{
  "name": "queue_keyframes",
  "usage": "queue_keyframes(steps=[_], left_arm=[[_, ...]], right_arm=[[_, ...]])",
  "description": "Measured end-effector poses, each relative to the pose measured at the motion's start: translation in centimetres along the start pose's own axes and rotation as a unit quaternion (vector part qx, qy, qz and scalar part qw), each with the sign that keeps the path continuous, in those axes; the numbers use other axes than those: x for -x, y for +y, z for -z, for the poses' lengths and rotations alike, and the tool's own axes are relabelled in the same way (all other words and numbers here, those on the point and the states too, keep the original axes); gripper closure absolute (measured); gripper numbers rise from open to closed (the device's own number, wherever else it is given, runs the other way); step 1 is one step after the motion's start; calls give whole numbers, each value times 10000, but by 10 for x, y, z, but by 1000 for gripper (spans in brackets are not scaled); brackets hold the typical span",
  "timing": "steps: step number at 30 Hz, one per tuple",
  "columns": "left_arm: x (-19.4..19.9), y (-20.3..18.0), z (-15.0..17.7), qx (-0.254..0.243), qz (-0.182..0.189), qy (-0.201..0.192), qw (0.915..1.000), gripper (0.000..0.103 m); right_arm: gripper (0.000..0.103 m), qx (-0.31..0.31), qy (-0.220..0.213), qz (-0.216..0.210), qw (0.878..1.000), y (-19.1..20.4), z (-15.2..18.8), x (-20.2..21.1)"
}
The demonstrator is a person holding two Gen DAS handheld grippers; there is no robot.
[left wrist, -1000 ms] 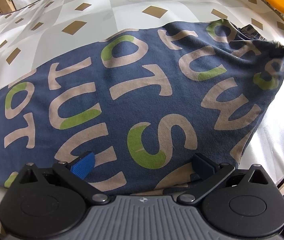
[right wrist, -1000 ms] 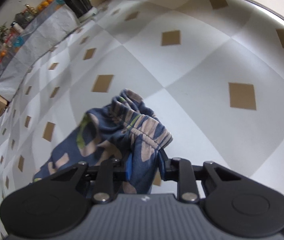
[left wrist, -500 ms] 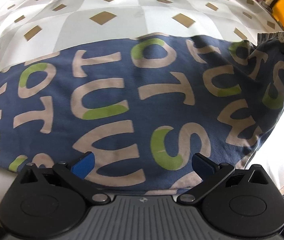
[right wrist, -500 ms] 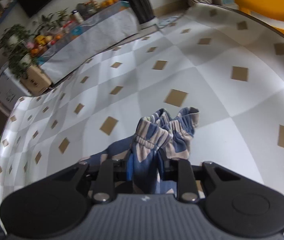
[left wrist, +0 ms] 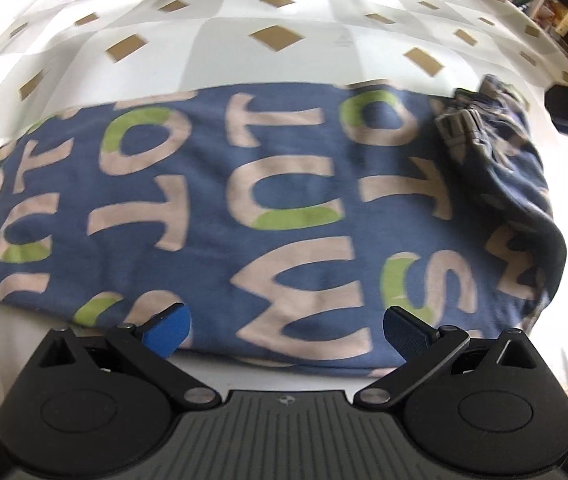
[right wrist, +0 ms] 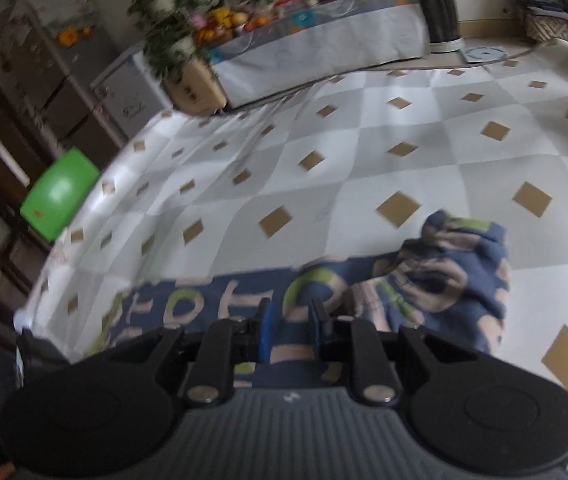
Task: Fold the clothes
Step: 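Lift the held waistband and fold it back over the pants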
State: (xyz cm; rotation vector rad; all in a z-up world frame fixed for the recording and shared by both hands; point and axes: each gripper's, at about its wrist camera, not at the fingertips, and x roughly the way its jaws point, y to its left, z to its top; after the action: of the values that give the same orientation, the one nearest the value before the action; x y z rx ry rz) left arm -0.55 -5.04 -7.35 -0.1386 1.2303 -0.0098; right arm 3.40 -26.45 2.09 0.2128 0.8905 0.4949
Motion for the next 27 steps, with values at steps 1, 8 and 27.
queue_keyframes(steps=[1, 8, 27], left_arm=[[-2, 4, 1, 42, -15, 21, 10000, 0], [-2, 5, 1, 17, 50, -39, 10000, 0], [-9, 6, -10, -218, -39, -142, 9997, 0]], right_arm=[[84, 92, -30, 109, 9999, 6, 2, -1], [56, 274, 38, 690, 9972, -4, 3, -13], [33, 743, 480, 1327, 9872, -14, 2, -92]])
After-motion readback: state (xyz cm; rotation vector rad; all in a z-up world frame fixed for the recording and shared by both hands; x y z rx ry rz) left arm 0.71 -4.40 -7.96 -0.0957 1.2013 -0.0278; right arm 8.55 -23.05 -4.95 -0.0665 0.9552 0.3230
